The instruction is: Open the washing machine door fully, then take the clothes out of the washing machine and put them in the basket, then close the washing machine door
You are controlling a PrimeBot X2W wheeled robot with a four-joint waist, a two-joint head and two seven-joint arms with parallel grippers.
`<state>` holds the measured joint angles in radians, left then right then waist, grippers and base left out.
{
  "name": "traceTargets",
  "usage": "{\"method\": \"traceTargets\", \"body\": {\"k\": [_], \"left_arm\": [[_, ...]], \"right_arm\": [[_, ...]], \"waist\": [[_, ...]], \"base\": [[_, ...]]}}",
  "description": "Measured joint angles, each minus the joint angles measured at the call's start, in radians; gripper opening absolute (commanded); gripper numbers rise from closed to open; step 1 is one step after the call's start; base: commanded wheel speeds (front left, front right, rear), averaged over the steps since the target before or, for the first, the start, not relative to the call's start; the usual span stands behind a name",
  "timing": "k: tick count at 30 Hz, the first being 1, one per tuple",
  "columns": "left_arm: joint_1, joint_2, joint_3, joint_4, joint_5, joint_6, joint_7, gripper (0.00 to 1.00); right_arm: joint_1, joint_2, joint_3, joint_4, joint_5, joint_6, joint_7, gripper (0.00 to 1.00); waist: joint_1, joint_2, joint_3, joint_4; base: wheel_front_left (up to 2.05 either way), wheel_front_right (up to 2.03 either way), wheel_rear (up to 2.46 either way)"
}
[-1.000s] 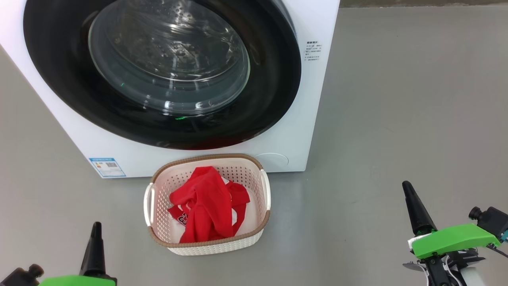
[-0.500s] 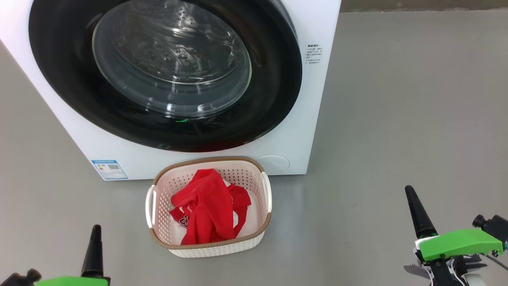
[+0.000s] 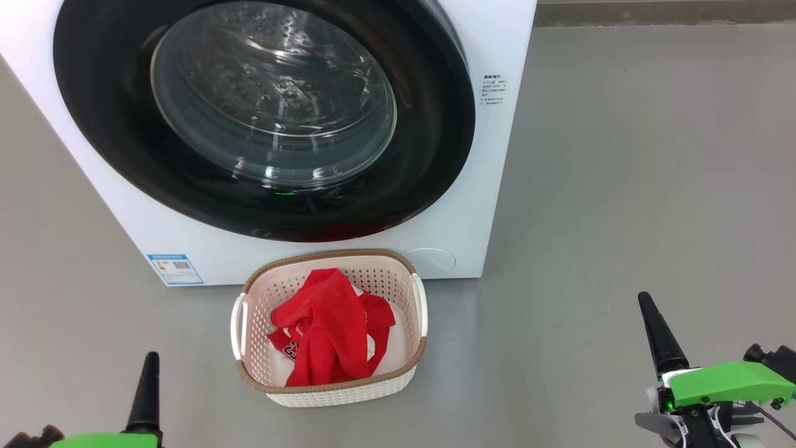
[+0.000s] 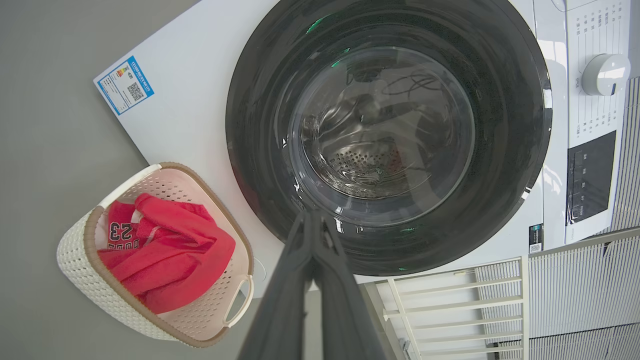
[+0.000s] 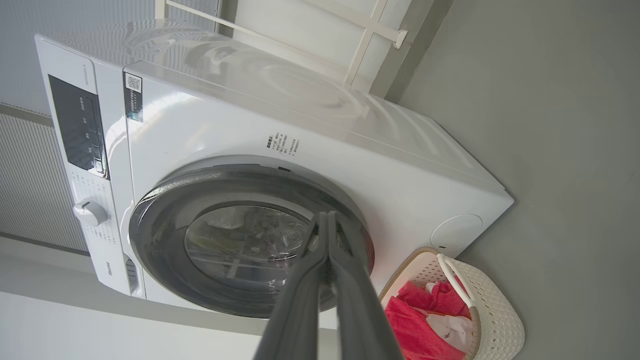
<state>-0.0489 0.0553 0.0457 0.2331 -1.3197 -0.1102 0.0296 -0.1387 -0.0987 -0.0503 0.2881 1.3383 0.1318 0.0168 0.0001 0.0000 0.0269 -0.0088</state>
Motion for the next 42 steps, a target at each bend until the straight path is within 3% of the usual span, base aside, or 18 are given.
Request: {"method": "traceTargets", "body": {"k": [29,42], "left_arm": [[-0.021,-0.019,0.033,0.029,-0.282,-0.009,0.076,0.0],[-0.021,-0.02,0.035,0.031,-0.285,-0.009,0.076,0.0]], "right_arm": [[0.039,0.04,-0.068,-0.013,0.27,-0.001,0.08,0.0],[0.039,0.042,-0.072,-0.013,0.273,-0.003,0.08,0.0]], "waist": [[0.0,0.0,-0.024,0.009],[-0.0001,0.0001,-0.024,0.009]], "base": [[0.0,0.0,0.0],[0.0,0.0,0.0]]}}
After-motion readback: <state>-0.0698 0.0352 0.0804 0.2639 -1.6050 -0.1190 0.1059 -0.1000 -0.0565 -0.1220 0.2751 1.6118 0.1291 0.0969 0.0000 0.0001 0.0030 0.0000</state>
